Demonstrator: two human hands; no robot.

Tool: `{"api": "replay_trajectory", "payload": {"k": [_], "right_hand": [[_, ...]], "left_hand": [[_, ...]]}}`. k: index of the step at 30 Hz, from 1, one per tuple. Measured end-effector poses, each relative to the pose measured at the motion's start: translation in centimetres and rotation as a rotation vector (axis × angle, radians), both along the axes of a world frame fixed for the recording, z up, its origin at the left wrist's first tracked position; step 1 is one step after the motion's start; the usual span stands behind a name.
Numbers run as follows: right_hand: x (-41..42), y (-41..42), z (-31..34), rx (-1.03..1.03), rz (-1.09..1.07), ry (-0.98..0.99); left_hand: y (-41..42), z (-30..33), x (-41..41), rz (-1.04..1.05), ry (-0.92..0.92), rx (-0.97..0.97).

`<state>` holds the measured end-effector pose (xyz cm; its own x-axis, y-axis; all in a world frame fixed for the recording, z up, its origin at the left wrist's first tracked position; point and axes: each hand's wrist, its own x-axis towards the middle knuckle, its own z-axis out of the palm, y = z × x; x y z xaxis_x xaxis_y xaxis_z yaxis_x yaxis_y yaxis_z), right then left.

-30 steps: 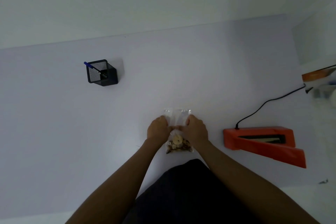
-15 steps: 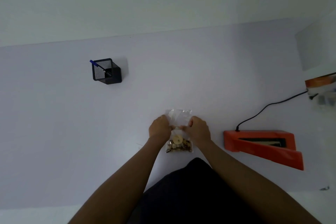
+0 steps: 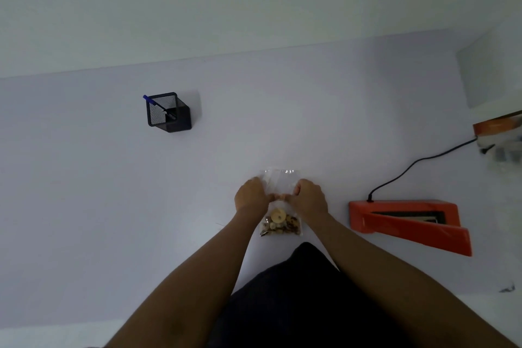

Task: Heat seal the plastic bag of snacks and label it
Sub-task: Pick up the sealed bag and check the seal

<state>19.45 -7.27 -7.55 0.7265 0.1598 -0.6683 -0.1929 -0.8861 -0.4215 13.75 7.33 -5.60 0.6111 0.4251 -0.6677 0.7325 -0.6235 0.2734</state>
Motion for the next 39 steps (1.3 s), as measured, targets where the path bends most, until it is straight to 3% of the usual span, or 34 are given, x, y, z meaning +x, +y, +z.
{"api": "replay_trajectory", "payload": {"k": [13,29,34,39], "right_hand": [[-0.2,-0.5,0.0,0.086,-0.034,0.001],[-0.7,-1.2,0.1,0.156,-0.050,-0.006],[-3.7,-4.8,1.6,0.236,-0.257,-0.053],[-6.9,-6.0,1.5,0.239,-0.256,0.044]], "left_hand": [[0.1,0.0,-0.3,-0.052,0.036,0.112],[0.3,0.5,-0.7,-0.072,0.011,0.008],[0.5,1.4,-2.8,0.234,-0.071,-0.131],[-0.7,1.3,-5.5,0.435,0.016,-0.303]]}}
